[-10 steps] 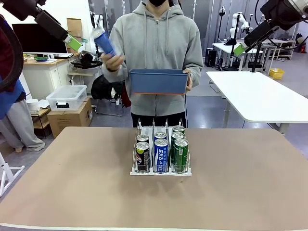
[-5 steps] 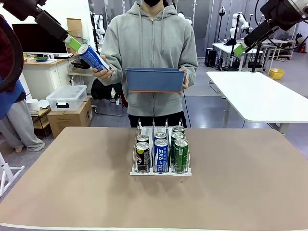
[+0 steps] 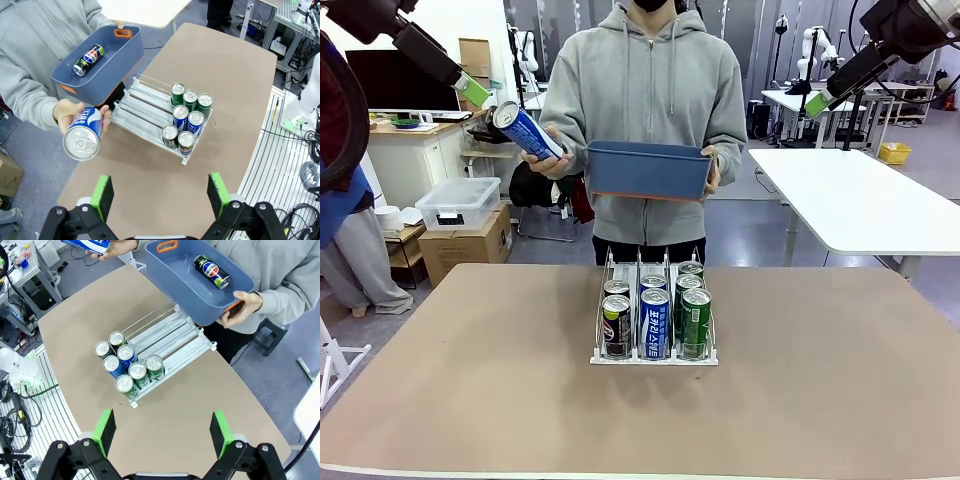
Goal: Fill the beverage cans into the dispenser.
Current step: Pick up the Ionic drink handed by the human.
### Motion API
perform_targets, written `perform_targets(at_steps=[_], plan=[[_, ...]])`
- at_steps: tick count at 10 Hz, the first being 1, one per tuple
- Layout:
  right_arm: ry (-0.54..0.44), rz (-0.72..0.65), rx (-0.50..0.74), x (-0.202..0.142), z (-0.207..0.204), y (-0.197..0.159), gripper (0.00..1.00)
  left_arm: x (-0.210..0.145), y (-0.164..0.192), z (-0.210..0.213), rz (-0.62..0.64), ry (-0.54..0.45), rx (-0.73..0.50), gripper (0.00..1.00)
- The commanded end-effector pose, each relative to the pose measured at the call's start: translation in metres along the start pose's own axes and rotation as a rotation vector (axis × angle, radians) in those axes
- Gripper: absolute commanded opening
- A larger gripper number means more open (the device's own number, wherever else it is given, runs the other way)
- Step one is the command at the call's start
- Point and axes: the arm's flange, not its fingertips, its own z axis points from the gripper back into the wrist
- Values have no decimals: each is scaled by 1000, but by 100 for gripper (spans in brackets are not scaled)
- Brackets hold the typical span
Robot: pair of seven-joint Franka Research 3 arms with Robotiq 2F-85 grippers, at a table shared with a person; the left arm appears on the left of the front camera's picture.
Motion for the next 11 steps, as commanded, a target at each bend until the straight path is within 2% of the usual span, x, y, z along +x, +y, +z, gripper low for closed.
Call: perform_targets(at_steps=[1, 8, 9, 11], plan=[[-5, 0, 7, 0, 0, 0, 100, -2, 0, 0, 2, 1, -9, 100], [-5, 0, 7, 0, 0, 0, 100, 0, 0, 0, 0, 0, 0, 100], [-5, 0, 7, 0, 0, 0, 100, 0, 6, -4, 48, -28, 106, 100], [-5, 0, 7, 0, 0, 0, 100, 2, 10, -18, 97, -17, 182, 100]])
